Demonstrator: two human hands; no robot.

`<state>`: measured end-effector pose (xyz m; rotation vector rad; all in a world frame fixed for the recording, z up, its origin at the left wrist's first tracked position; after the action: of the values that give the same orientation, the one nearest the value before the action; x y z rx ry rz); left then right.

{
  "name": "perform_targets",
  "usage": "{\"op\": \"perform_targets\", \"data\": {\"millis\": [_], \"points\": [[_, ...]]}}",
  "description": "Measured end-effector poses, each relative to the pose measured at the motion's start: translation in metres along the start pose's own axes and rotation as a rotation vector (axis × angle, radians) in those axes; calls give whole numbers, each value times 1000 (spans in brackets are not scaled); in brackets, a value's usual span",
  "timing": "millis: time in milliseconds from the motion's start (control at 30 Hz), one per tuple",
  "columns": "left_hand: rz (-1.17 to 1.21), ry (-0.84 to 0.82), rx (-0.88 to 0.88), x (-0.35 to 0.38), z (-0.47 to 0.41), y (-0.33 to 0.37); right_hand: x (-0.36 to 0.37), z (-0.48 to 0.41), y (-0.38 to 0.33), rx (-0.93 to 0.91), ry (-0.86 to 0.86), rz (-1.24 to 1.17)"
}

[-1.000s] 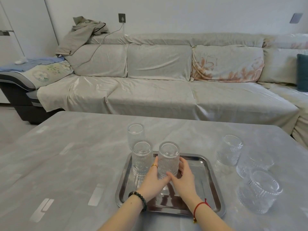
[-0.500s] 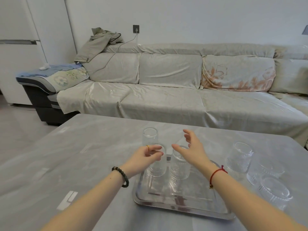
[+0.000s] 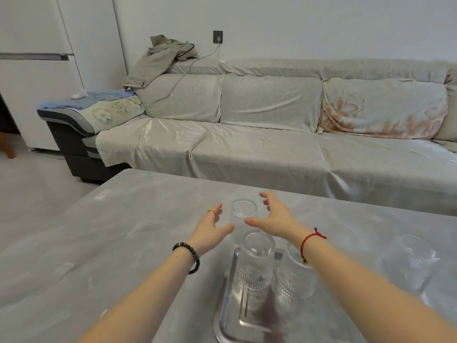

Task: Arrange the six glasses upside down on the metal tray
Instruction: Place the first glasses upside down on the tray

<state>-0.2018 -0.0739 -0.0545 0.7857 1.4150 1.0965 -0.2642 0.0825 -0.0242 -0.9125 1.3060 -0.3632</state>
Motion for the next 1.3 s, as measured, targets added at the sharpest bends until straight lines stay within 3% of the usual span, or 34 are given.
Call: {"op": "perform_targets", "data": {"millis": [300,533,700,867,1067,1300], "points": [[76,-39,60,32,-50,-30,32,-57,19,69,-189,-15],[50,30,166,23,-45,-13,22,-48,10,-42,11,-137],[84,86,328,1,-25,58,-24,-20,-36,-146,194,-323],[115,48,439,19,28,129,-90,38,-56,-210,210,-431],[157,-106,439,105,83,145,-137,121,0,-112,253,-388],[225,-228,291,181,112,100,-121,173,75,41,276,-431]]}}
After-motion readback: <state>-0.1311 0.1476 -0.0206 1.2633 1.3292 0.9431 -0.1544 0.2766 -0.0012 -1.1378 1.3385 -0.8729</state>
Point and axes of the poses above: each hand's wrist, its own z-axis away from the middle knuckle, its own x-axis out of the palm, y = z × x, the point moved 3 cm from there along -z, towards the middle knuckle, and after that the axes turned 1 degree about z, right-handed, at the moved point
